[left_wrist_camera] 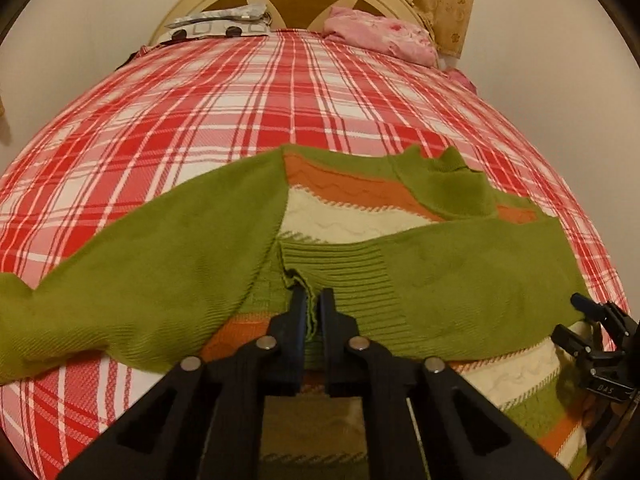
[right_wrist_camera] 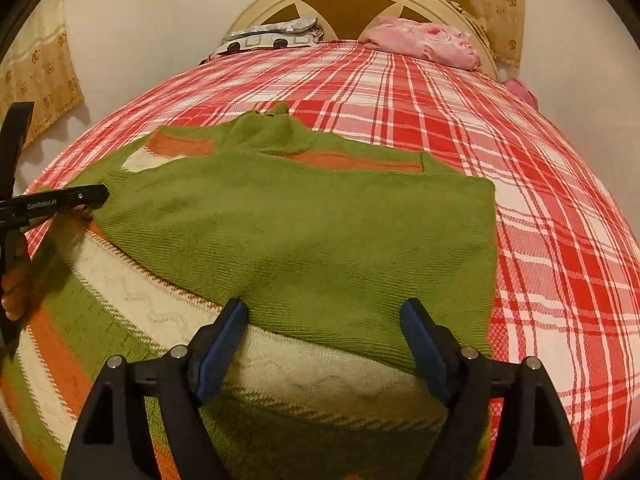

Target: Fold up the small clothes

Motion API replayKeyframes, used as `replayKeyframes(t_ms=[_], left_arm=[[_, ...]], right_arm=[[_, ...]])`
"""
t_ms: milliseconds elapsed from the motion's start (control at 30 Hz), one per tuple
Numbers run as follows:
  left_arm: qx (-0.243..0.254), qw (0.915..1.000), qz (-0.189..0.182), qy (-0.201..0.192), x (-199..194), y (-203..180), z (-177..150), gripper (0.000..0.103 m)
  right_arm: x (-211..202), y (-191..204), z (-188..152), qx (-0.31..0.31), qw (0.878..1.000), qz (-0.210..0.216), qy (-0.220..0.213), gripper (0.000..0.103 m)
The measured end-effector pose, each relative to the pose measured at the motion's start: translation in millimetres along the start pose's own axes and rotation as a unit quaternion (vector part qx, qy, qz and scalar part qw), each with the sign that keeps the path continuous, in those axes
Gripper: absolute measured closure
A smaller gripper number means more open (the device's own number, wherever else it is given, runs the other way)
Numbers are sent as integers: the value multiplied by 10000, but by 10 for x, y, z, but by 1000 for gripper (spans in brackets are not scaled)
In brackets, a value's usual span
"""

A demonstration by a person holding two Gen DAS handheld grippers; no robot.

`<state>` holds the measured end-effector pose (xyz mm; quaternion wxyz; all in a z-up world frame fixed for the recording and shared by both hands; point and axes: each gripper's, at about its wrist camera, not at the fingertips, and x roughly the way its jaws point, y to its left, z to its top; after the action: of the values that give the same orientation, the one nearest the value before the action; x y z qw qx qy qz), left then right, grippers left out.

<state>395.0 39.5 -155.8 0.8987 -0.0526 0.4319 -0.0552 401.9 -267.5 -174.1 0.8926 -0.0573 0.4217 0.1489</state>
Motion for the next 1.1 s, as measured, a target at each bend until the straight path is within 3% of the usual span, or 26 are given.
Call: replayKeyframes(t_ms=[233,333,467,500,567,600,633,767,800,867,900,967,1000,1100], left_arm=[[142,9983,207,-527,-301,45,63,99],[236,9979,400,-459,-248,113,61,99],[158,9992,245,-291,-135,202,-1,99],[103,9991,282,-307,-127,196,-6,95],[-48,9997,203,-154,-71,195,9,67],[-147,9998,113,-91,-41,194,28,41],[-167,9997,55,-174,-53,159,20,32],[82,9995,43,-286,-25,26,46,31],[150,9997,35,-208,33,-14,58,32],[207,9997,47,-95,98,-51,59,44],[225,9997,18,-28,144,-67,64,57],[269,9995,159,-50,153,-91,64,70],[304,9994,118,-108,129,-96,56,97],[315,9993,107,-152,59,-92,41,99]], right_arm=[[-12,8,-9,-31,10000,-57,-18,22],[-94,-17,28,44,9999,67,-69,21],[-445,-157,137,323,9961,177,-805,21],[-491,-192,157,359,9954,136,-882,21],[-514,-216,161,386,9952,0,-899,21],[-506,-218,151,368,9954,-33,-888,21],[-487,-216,128,320,9958,-64,-859,21],[-446,-238,15,357,9959,-85,-829,21],[-464,-266,1,406,9953,-76,-880,21],[-513,-305,-5,504,9935,-74,-1014,21],[-524,-314,-14,523,9931,-60,-1047,21],[-517,-313,-29,519,9932,-44,-1040,21],[-488,-306,-37,508,9938,-28,-985,21],[-422,-290,-50,492,9950,-42,-869,21]])
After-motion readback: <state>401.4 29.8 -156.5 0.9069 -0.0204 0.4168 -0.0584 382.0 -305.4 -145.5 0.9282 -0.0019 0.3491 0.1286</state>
